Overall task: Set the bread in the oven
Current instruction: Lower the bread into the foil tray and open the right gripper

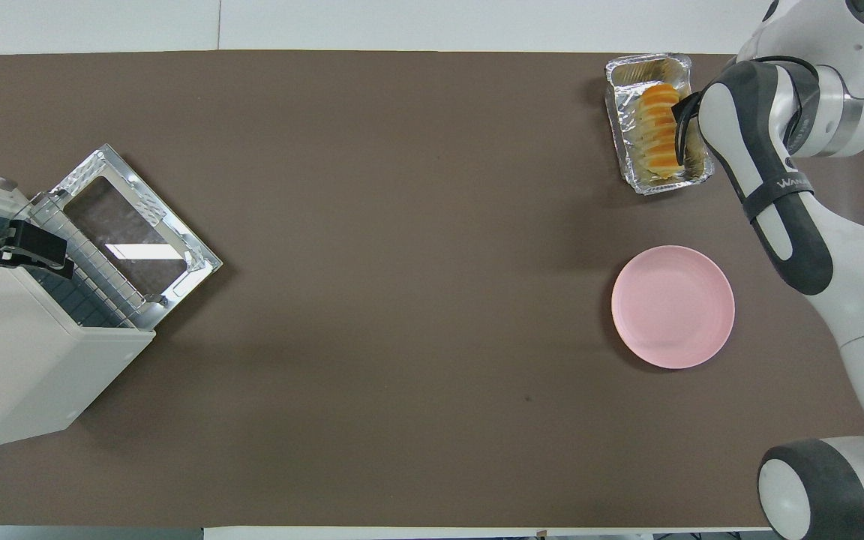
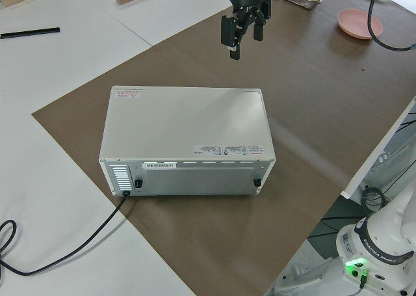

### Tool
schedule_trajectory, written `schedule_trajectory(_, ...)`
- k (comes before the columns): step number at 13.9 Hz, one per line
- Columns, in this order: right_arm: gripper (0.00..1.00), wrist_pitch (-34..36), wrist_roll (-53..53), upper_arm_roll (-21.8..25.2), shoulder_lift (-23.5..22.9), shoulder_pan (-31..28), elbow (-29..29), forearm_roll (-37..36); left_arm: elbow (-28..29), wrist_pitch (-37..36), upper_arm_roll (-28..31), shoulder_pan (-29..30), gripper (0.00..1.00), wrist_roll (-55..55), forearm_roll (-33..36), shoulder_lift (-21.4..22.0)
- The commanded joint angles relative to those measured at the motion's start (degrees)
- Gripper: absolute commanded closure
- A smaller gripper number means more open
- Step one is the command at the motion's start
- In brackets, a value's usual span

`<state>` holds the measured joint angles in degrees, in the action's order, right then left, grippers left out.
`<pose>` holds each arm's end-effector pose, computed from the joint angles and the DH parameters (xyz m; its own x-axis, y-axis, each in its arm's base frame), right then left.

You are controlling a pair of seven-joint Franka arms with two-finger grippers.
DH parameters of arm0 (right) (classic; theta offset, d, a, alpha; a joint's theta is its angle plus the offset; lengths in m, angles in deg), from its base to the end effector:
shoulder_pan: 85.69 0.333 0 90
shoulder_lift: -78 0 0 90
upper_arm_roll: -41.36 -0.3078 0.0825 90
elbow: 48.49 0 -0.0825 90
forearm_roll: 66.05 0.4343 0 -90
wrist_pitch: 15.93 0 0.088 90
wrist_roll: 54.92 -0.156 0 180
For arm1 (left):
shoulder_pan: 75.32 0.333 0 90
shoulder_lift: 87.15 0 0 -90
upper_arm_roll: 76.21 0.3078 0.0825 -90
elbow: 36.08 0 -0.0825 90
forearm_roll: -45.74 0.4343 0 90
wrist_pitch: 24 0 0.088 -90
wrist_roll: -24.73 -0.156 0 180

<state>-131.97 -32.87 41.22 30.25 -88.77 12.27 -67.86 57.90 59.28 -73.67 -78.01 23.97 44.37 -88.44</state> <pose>0.8277 -0.0463 0.2762 0.9340 0.3397 0.1107 0.3329 -0.9399 0.0752 0.5831 -0.0057 0.5103 0.9781 -0.0184 -0.2074 -0.0134 -0.9996 0.0256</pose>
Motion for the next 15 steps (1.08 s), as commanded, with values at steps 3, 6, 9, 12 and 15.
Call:
schedule_trajectory(3,0.14,-6.7,1.3,-0.6,2.0,-0.6,5.5,-1.1,0.9,0.6,0.3,0.0,0.00,-0.4,-0.6,1.3)
schedule_trajectory(6,0.16,-10.9,1.2,-0.6,3.4,-0.6,10.6,-1.0,0.9,0.6,0.3,0.0,0.00,-0.4,-0.6,1.3)
schedule_trajectory(9,0.27,-13.1,0.7,-0.7,4.3,-0.4,13.7,-0.2,0.9,0.6,0.3,0.0,0.00,-0.4,-0.6,1.3)
schedule_trajectory(12,1.00,-11.9,0.4,-0.7,4.6,-0.4,13.7,0.0,0.9,0.6,0.3,0.0,0.00,-0.4,-0.6,1.3)
schedule_trajectory(15,1.00,-11.8,0.4,-0.8,4.7,-0.4,13.7,0.0,0.9,0.6,0.3,0.0,0.00,-0.4,-0.6,1.3)
